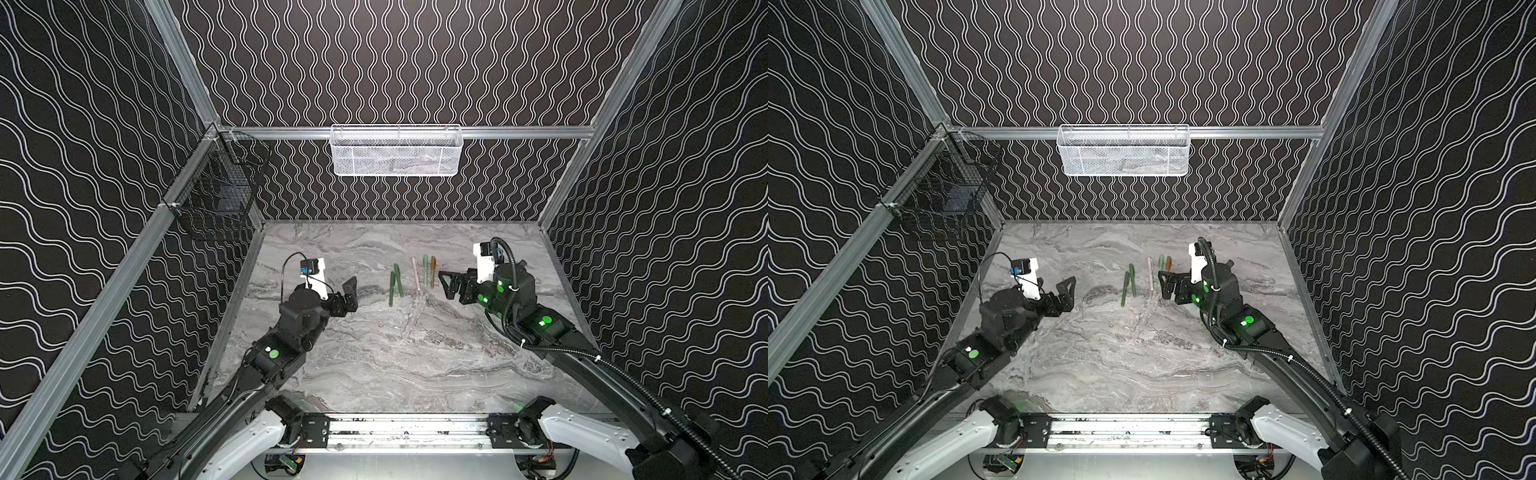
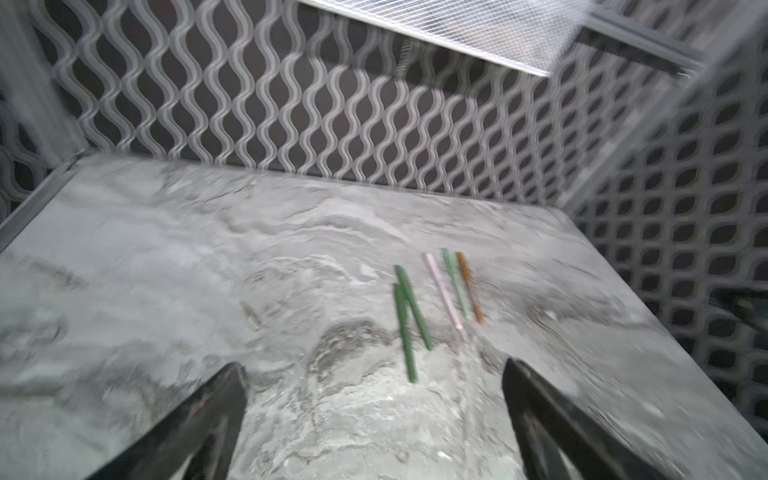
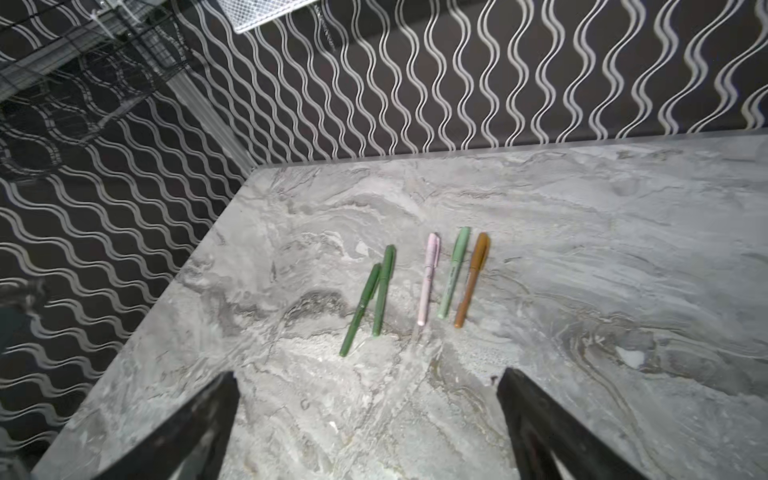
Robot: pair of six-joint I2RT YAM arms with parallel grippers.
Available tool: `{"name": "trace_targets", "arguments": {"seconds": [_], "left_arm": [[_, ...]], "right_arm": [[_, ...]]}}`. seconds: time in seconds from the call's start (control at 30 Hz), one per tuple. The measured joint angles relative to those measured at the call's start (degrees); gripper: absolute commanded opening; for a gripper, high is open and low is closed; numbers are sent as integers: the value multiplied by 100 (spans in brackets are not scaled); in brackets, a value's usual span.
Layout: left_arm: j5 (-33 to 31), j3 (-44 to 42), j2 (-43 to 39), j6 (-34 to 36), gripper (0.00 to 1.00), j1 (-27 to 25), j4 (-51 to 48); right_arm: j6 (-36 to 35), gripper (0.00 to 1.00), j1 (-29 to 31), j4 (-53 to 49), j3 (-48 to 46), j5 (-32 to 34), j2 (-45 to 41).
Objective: Insert the pens into the pen caps
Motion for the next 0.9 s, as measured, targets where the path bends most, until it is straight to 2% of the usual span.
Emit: {"name": "trace_targets", "arguments": {"seconds": [0.13,0.17,0.33,0.43,0.57,0.63,0.77,0.83,0.9], "left_arm": [[-643,-1856,782,872,99,-7,2500],[-813,-2092,1021,1145,99,-2,3018],[-1574,-2437,2328,2448,99,149,5967],[-1757,-2273,3016,3348,99,254,7058],[-1687,-2190,3283,3893,99,691,7534],[-1316,-2133,3226,3884,99,1008,7392],[-590,-1928,3530,3388,99,2048,7003],[-168,-1792,4079,3200,99,2345,6975],[131,-1644,4155,3049,99,2496,6430]], "right_arm": [[-197,100,-245,485,-525,81,-201],[-256,100,-326,555,-584,81,-243],[-479,100,-625,942,-796,94,-446],[-579,100,-664,975,-876,103,-522],[-658,100,-898,1073,-997,177,-627],[-717,100,-949,1128,-1073,181,-619],[-852,100,-1084,1257,-1156,87,-496],[-970,100,-1152,1421,-1281,101,-393],[-1215,100,-1309,1661,-1502,109,-234]]}}
